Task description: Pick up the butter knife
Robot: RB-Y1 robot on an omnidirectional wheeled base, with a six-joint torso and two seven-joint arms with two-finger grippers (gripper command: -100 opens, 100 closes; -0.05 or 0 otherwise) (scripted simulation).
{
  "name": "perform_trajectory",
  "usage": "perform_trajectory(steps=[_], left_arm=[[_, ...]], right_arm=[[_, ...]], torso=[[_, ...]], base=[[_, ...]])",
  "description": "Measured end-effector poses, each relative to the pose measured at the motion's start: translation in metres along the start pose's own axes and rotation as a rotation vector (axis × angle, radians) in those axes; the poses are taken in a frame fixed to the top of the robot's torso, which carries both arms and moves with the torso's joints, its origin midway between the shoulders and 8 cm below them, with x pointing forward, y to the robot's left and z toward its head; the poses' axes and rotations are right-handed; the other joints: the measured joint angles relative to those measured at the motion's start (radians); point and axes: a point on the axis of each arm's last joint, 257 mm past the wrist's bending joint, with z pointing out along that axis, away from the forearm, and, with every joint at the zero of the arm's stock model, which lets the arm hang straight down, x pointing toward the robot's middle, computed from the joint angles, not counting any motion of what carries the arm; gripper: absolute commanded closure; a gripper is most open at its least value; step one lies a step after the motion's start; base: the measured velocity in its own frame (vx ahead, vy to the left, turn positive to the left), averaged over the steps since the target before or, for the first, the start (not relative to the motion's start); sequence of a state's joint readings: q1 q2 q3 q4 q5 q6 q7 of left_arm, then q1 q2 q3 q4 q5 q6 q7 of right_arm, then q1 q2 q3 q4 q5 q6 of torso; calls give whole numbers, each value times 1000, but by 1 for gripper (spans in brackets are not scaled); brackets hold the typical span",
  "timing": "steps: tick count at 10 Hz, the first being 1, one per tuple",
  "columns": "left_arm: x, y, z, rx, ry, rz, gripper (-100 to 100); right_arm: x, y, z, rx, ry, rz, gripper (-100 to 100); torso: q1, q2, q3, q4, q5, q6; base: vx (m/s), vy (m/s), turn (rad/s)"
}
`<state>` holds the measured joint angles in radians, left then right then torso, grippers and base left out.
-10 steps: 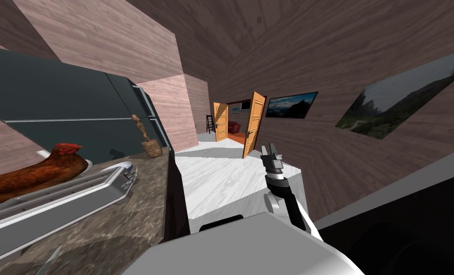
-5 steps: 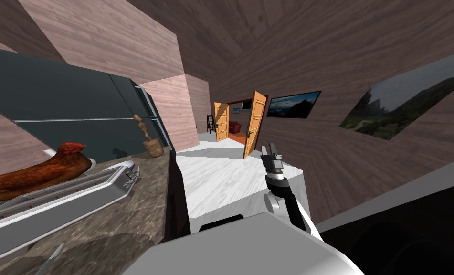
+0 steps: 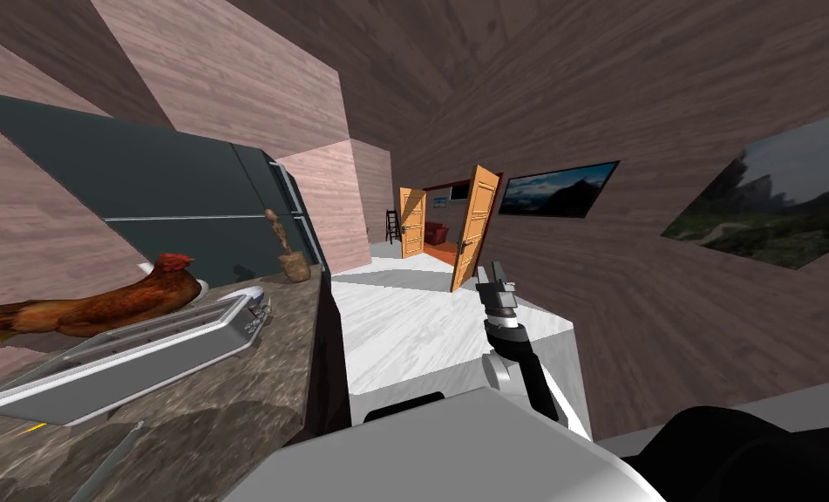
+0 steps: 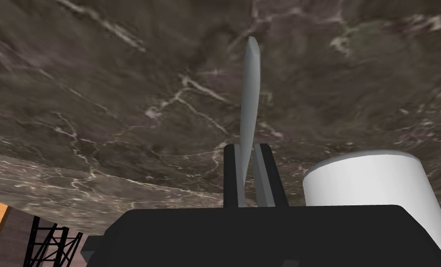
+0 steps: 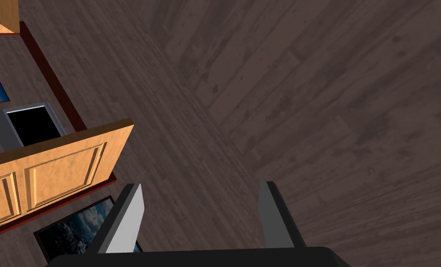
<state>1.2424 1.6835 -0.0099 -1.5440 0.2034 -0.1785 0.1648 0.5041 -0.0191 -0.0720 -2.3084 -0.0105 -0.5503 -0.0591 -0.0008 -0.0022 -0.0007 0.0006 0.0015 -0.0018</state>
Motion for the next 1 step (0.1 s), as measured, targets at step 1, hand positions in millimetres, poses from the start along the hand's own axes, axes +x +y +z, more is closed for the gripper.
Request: perform_trajectory(steps=[1], left_arm=[[-1, -1, 0, 2, 0, 2, 0]], right_arm=[[0, 0, 0, 0, 0, 0, 0]], torso=[[0, 1, 0, 0, 0, 0]], base=[[0, 0, 0]])
